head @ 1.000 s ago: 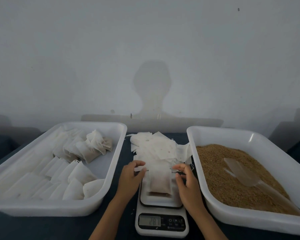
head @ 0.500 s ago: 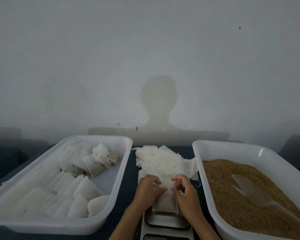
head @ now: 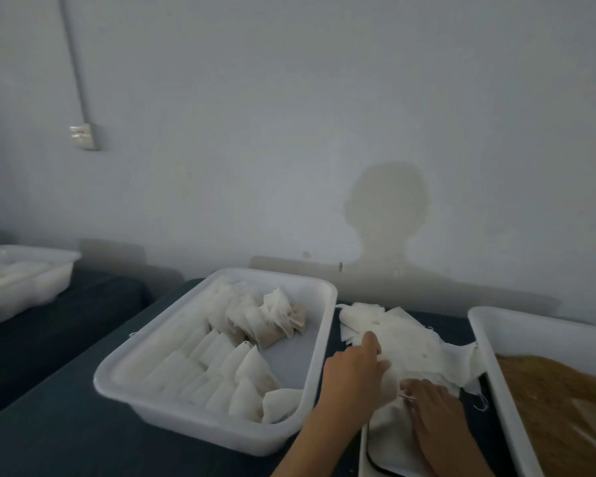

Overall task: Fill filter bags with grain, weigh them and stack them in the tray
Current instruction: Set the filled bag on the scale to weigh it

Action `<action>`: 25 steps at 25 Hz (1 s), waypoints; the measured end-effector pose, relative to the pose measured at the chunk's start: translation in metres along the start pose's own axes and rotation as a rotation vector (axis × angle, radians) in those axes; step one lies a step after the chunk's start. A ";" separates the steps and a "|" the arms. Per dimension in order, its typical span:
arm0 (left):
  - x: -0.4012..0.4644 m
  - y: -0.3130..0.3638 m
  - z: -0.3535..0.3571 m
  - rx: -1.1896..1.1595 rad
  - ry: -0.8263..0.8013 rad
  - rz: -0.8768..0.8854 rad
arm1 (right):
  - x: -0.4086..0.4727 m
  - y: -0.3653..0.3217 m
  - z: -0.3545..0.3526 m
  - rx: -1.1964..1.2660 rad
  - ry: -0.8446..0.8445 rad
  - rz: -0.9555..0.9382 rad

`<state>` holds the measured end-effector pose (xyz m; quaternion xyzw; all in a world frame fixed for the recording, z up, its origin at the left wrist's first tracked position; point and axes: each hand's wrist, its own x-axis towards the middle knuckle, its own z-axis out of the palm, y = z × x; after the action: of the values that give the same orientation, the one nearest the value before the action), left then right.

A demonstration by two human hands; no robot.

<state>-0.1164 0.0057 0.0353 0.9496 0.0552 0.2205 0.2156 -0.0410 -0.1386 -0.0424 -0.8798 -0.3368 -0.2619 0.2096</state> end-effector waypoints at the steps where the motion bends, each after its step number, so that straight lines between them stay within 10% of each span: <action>1: 0.002 -0.004 -0.010 -0.006 0.043 -0.018 | -0.001 -0.002 0.000 -0.011 0.021 -0.063; 9: 0.014 -0.086 -0.088 -0.068 0.307 -0.368 | -0.008 -0.019 -0.005 0.039 0.011 -0.299; 17: 0.010 -0.152 -0.071 0.010 -0.230 -0.526 | -0.015 -0.037 -0.026 0.090 -0.112 -0.259; 25: 0.010 -0.154 -0.067 0.039 -0.285 -0.528 | 0.031 -0.022 -0.002 0.223 -0.293 0.097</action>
<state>-0.1383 0.1721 0.0272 0.9278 0.2738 0.0203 0.2527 -0.0373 -0.1094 -0.0183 -0.8950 -0.3480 -0.0814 0.2670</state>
